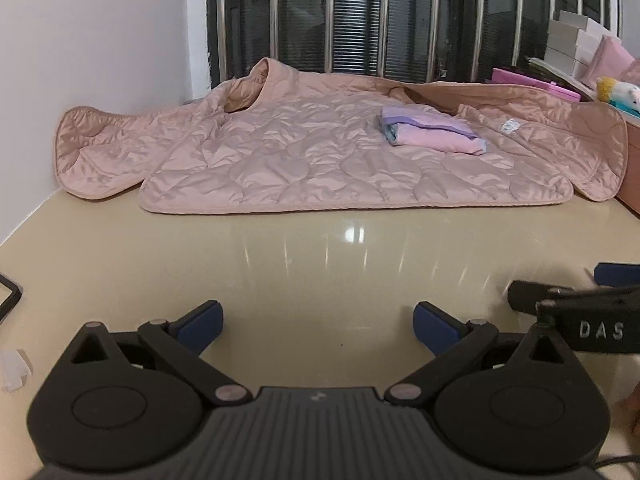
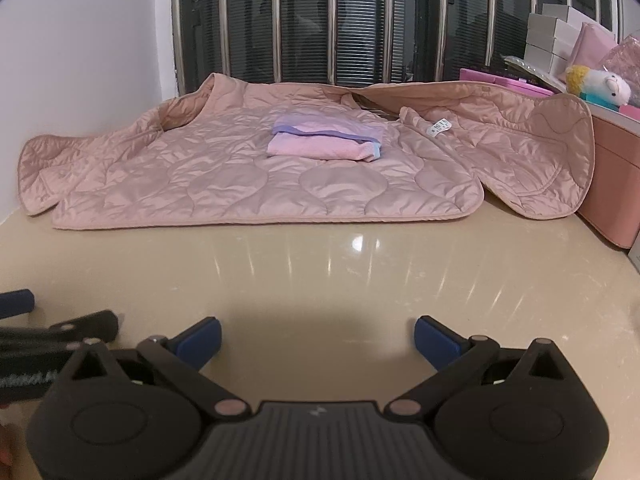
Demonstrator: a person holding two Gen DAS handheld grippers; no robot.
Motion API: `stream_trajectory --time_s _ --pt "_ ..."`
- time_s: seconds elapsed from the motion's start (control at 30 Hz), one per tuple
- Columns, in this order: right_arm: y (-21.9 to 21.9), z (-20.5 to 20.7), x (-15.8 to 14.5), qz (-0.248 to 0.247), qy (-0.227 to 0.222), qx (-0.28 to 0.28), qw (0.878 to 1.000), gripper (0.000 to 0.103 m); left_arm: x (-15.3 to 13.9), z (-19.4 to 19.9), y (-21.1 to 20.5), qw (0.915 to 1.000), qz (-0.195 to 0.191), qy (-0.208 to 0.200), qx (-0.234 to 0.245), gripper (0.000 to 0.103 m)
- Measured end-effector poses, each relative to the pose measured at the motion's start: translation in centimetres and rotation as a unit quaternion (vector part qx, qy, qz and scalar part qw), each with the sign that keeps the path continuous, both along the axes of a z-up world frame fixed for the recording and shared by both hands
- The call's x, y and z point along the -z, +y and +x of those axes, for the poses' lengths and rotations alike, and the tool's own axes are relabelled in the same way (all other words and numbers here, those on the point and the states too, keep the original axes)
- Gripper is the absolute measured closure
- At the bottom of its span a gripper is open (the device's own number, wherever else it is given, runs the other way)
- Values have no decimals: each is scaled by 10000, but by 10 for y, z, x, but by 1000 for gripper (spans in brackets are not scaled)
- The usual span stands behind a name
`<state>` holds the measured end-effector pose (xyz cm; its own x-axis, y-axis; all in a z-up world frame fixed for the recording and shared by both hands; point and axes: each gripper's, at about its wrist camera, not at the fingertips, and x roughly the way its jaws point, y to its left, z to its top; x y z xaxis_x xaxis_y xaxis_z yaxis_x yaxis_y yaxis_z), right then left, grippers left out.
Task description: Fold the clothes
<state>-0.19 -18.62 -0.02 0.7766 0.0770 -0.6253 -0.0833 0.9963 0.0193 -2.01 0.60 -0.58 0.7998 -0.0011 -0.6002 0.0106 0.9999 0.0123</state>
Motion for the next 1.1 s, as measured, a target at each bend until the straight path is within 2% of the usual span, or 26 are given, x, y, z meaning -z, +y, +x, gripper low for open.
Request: stream_trajectory --time_s 0.1,0.2,0.3,0.37,0.43,0.5,0.63,1.1 --pt "2 -1 0 -7 2 6 10000 0 -1 -1 2 9999 -39 1 135 0" --pt "9 -3 0 -23 7 -97 9999 0 -12 6 6 9991 -239 217 261 0" --pt "10 -1 0 -23 8 -154 9999 0 -19 19 10 9987 -464 193 71 0" --pt "7 -1 0 -15 3 -179 9998 0 -17 29 7 9984 -387 415 -20 0" --pt "6 -1 0 -12 2 -179 9998 0 -11 34 2 9988 -119 474 31 0" --pt "4 0 0 -8 1 -174 9998 0 -6 31 -4 9995 189 253 76 0" --pt "3 -1 0 -6 -1 -159 9999 0 -5 30 0 9996 16 264 40 1" --pt "1 1 0 -16 18 -153 9999 0 -4 24 -1 9998 30 206 26 1"
